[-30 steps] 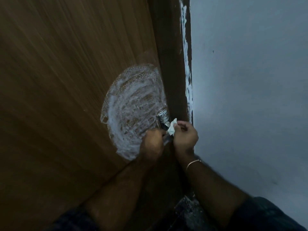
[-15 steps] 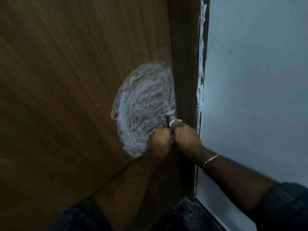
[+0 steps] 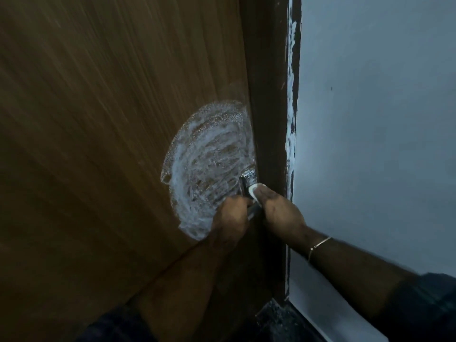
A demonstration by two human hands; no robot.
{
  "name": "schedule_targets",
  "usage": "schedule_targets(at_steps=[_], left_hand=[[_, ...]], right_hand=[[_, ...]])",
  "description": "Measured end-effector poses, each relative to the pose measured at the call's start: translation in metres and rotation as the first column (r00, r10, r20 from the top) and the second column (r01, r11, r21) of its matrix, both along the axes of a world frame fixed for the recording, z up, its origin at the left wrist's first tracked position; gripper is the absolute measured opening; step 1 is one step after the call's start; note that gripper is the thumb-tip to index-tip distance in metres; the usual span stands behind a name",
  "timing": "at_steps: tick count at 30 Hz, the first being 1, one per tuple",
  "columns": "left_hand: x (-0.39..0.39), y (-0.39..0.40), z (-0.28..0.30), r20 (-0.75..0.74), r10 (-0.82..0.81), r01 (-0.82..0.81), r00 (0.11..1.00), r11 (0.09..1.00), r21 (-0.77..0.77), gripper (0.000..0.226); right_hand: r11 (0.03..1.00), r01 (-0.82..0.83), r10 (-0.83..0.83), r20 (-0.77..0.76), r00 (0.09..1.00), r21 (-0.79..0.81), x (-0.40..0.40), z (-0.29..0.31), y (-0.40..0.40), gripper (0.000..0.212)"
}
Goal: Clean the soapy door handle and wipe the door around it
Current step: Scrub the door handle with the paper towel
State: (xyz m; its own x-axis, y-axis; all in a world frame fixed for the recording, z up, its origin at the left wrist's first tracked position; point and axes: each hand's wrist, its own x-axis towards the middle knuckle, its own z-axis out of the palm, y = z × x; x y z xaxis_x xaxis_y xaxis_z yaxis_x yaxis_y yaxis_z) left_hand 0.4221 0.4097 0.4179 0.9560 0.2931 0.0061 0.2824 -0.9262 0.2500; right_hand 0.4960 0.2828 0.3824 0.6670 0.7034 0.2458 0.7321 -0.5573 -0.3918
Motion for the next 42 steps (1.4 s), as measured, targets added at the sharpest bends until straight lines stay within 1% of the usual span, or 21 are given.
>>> schedule_targets(at_steps=[3, 6, 8, 10, 12, 14, 16, 17, 18, 19, 20, 21, 22, 24, 27, 30, 33, 38, 40, 41, 42], left_hand=[[0.0, 0.0, 0.0, -0.004, -0.013, 0.013, 1.0, 1.0, -0.016, 0.025], [-0.001, 0.0, 0.001, -0.007, -0.021, 0.021, 1.0, 1.0, 0.007, 0.027], [-0.003, -0.001, 0.001, 0.025, -0.032, 0.032, 0.999, 0.999, 0.024, 0.027], [-0.005, -0.001, 0.001, 0.032, -0.031, 0.03, 0.999, 0.999, 0.035, 0.026], [-0.005, -0.001, 0.0, 0.027, -0.029, 0.029, 0.999, 0.999, 0.026, 0.027], [-0.006, -0.003, 0.0, 0.011, -0.03, 0.03, 0.999, 1.0, 0.004, 0.027], [-0.005, -0.004, 0.002, -0.009, -0.02, 0.02, 1.0, 1.0, 0.001, 0.027], [-0.003, -0.004, 0.003, -0.022, -0.008, 0.007, 1.0, 1.0, -0.019, 0.027], [-0.002, -0.004, 0.004, -0.041, 0.002, -0.003, 0.999, 0.999, -0.036, 0.026], [-0.001, -0.005, 0.004, -0.061, 0.004, -0.007, 0.998, 0.999, -0.041, 0.026], [-0.001, -0.005, 0.005, -0.079, 0.001, -0.004, 0.997, 0.999, -0.037, 0.027], [-0.002, -0.005, 0.005, -0.087, -0.002, 0.0, 0.996, 1.0, -0.03, 0.027], [-0.002, -0.005, 0.005, -0.082, -0.007, 0.005, 0.997, 1.0, -0.024, 0.027], [-0.005, -0.005, 0.005, -0.052, -0.013, 0.013, 0.999, 1.0, -0.014, 0.029], [-0.005, -0.005, 0.006, -0.032, -0.01, 0.01, 0.999, 1.0, 0.004, 0.027], [-0.006, -0.006, 0.01, -0.056, -0.026, 0.026, 0.998, 1.0, 0.008, 0.021], [-0.006, -0.005, 0.012, -0.049, -0.05, 0.05, 0.998, 0.999, -0.007, 0.028], [-0.004, -0.001, 0.008, -0.084, -0.036, 0.032, 0.996, 0.999, -0.043, 0.028], [-0.005, 0.001, 0.006, -0.074, -0.044, 0.041, 0.996, 0.998, -0.041, 0.027], [-0.005, 0.002, 0.006, -0.065, -0.054, 0.051, 0.996, 0.998, -0.036, 0.027], [-0.006, 0.003, 0.005, -0.058, -0.065, 0.064, 0.996, 0.998, -0.025, 0.027]], right_hand=[[0.998, 0.058, -0.058, -0.004, 0.998, 0.028, -0.007, -0.005, 0.012, 0.062], [0.999, -0.049, 0.049, 0.04, 0.998, -0.014, -0.01, -0.015, 0.007, 0.062], [0.997, -0.068, 0.066, 0.066, 0.996, 0.026, -0.002, -0.016, 0.002, 0.063], [0.994, -0.031, 0.026, 0.049, 0.998, 0.104, 0.004, -0.015, 0.007, 0.061], [0.978, -0.002, 0.006, -0.021, 1.0, 0.21, -0.003, -0.019, 0.014, 0.056], [0.925, 0.06, -0.013, -0.126, 0.992, 0.375, -0.014, -0.028, 0.015, 0.051], [0.783, 0.235, -0.043, -0.327, 0.944, 0.576, -0.023, -0.035, 0.016, 0.046], [0.674, 0.386, -0.049, -0.484, 0.874, 0.63, -0.026, -0.035, 0.018, 0.044], [0.549, 0.549, 0.004, -0.659, 0.752, 0.631, -0.026, -0.032, 0.023, 0.043], [0.412, 0.698, 0.146, -0.798, 0.584, 0.586, -0.024, -0.025, 0.029, 0.043], [0.291, 0.816, 0.342, -0.851, 0.398, 0.499, -0.023, -0.019, 0.035, 0.043], [0.197, 0.897, 0.528, -0.814, 0.243, 0.395, -0.022, -0.014, 0.039, 0.043], [0.139, 0.949, 0.653, -0.747, 0.127, 0.283, -0.023, -0.012, 0.039, 0.042], [0.142, 0.981, 0.773, -0.633, -0.028, 0.13, -0.023, -0.012, 0.034, 0.045], [0.203, 0.978, 0.82, -0.554, -0.145, 0.045, -0.021, -0.012, 0.029, 0.045], [0.207, 0.978, 0.825, -0.542, -0.16, 0.027, -0.027, -0.01, 0.036, 0.044], [0.205, 0.975, 0.829, -0.545, -0.125, 0.089, -0.031, -0.007, 0.043, 0.042], [0.229, 0.967, 0.768, -0.631, -0.111, 0.108, -0.033, -0.001, 0.049, 0.037], [0.272, 0.956, 0.689, -0.716, -0.113, 0.111, -0.031, -0.007, 0.045, 0.035], [0.262, 0.962, 0.63, -0.769, -0.108, 0.08, -0.024, -0.016, 0.044, 0.035], [0.213, 0.977, 0.619, -0.776, -0.12, 0.019, -0.018, -0.018, 0.042, 0.037]])
